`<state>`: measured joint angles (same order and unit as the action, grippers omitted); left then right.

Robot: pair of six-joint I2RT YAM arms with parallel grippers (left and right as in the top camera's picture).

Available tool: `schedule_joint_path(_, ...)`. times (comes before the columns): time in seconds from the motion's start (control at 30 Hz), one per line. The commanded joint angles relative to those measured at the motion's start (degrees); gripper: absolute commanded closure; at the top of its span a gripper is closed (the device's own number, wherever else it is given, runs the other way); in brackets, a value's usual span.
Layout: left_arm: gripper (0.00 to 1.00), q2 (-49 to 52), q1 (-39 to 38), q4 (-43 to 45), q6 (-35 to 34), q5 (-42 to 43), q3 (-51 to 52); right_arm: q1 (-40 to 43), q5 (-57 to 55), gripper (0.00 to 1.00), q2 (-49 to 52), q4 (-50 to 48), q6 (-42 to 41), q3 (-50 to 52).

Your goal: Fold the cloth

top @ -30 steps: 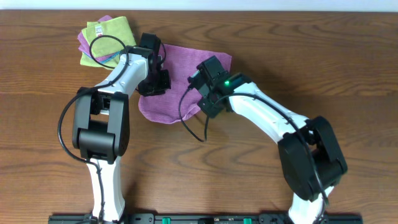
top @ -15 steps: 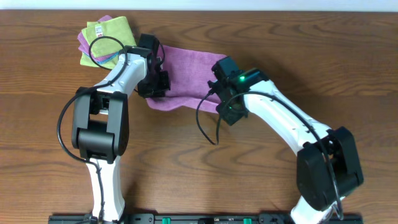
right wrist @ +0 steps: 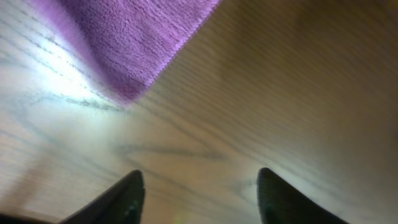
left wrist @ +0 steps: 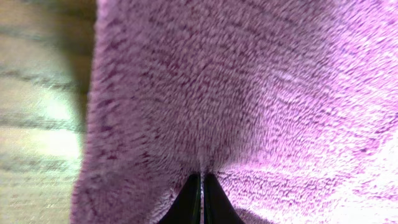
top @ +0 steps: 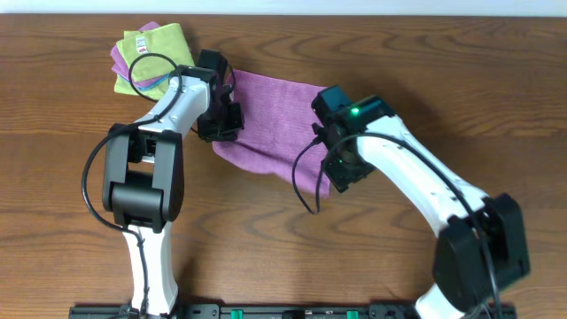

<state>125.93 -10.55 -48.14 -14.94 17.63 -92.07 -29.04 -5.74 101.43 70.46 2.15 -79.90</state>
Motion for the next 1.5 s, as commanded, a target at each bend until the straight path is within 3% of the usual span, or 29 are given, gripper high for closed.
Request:
schedule_joint_path(0.0,0.94,-2.25,0.52,-1.53,0.61,-1.25,0.07,0.59,-0.90,0.34,-3.89,0.55,-5.09,-0.79)
schedule_joint_path(0.17,0.94,-6.05,1.90,-4.66,-1.09,-1.25,-0.04,0.98,4.55,0.32,-6.54,-0.81,-10.14,-0.76)
schedule_joint_path(0.27,0.80,-8.59,4.28,-7.93,-4.46,-1.22,-0.04,2.21,13.14,0.33,-7.37,-4.07,-11.15,-0.68)
schedule_joint_path(0.3,0.80,-9.18,5.29,-9.05,-5.35,-1.22,-0.04,2.62,15.58,0.33,-7.50,-5.35,-11.15,-0.55)
schedule_joint_path(0.43,0.78,-9.90,10.51,-13.22,-6.95,-0.50,0.09,3.56,26.71,0.35,-7.56,-13.94,-6.29,0.50)
schedule_joint_path(0.53,0.75,-9.81,12.74,-12.52,-6.97,1.77,0.74,3.08,29.90,0.41,-7.43,-23.34,-6.34,2.60)
schedule_joint_path(0.63,0.66,-9.46,13.00,-10.62,-8.13,2.60,1.38,2.75,33.20,0.45,-6.12,-31.43,-7.65,4.44)
schedule_joint_path(0.83,0.67,-7.43,11.91,-5.35,-9.79,3.45,2.93,2.75,37.31,0.50,-0.81,-38.45,-10.05,4.70)
schedule_joint_path(0.9,0.70,-6.03,11.78,-3.63,-9.97,4.55,3.23,2.69,37.53,0.58,1.20,-39.95,-11.72,4.70)
schedule_joint_path(1.03,0.79,-2.47,11.63,-0.92,-10.91,7.43,3.28,2.69,39.67,0.87,5.09,-41.13,-14.38,4.70)
schedule_joint_path(1.13,0.80,-1.42,11.63,0.22,-11.52,7.54,3.32,2.58,40.28,0.99,6.56,-41.53,-15.72,4.70)
schedule_joint_path(1.47,0.88,-0.57,11.21,3.76,-13.64,7.63,4.94,1.27,39.69,0.99,9.11,-41.31,-20.46,4.74)
